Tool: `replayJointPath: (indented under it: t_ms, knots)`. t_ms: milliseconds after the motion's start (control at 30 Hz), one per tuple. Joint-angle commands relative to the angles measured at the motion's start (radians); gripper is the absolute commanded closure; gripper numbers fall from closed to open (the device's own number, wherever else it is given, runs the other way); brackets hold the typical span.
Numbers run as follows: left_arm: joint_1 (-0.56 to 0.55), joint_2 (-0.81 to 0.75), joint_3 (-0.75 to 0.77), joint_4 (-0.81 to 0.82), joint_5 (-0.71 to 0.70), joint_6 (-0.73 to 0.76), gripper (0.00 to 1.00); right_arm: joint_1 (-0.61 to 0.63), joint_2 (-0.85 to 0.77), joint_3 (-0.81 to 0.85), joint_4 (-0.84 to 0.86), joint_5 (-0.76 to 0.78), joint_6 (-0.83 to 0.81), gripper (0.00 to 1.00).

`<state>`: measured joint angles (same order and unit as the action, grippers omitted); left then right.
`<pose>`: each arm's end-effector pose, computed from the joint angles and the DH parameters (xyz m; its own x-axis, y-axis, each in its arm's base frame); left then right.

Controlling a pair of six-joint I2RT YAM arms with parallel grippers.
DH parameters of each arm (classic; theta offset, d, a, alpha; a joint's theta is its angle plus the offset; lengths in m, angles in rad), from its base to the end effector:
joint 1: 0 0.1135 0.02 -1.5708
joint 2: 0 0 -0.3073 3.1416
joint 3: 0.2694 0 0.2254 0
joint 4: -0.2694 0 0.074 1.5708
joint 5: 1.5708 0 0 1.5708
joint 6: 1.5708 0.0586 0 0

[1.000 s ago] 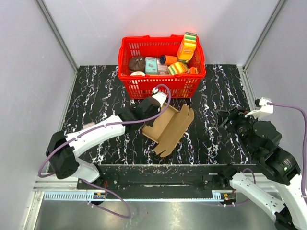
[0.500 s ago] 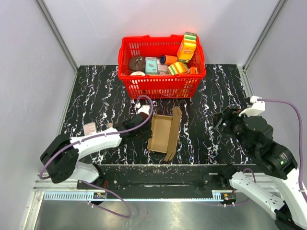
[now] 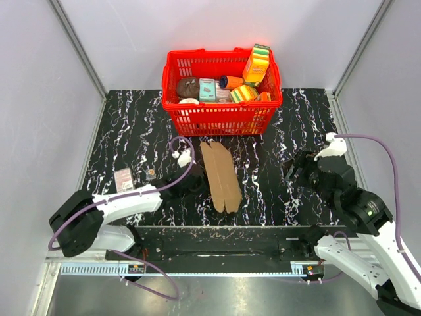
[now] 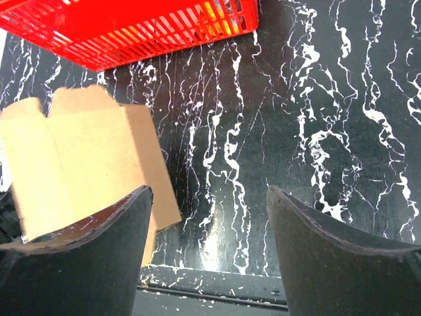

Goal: Fold the paper box

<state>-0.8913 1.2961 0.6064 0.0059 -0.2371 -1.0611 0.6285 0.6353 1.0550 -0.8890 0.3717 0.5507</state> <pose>0.1640 -0.1811 0.2346 -0.7538 -0.4170 -0.5077 -0.0334 0.7961 -0.6042 0.0621 0.0188 0.3810 -0.4613 0.2675 -0.8460 -0.0521 0.9437 0.3267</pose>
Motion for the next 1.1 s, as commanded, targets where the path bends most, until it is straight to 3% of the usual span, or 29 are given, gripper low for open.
replayJointPath:
  t_ms: [0, 267, 1067]
  knots:
    - [-0.041, 0.014, 0.078, -0.044, -0.080, -0.097, 0.81, 0.004, 0.017, -0.010, 0.004, -0.034, 0.020, 0.23]
    - [-0.060, 0.083, 0.182, -0.152, -0.097, -0.068, 0.64, 0.004, 0.015, -0.039, 0.002, -0.054, 0.026, 0.23]
    - [-0.051, -0.041, 0.196, -0.199, -0.180, 0.065, 0.58, 0.002, 0.023, -0.069, 0.027, -0.086, 0.011, 0.22]
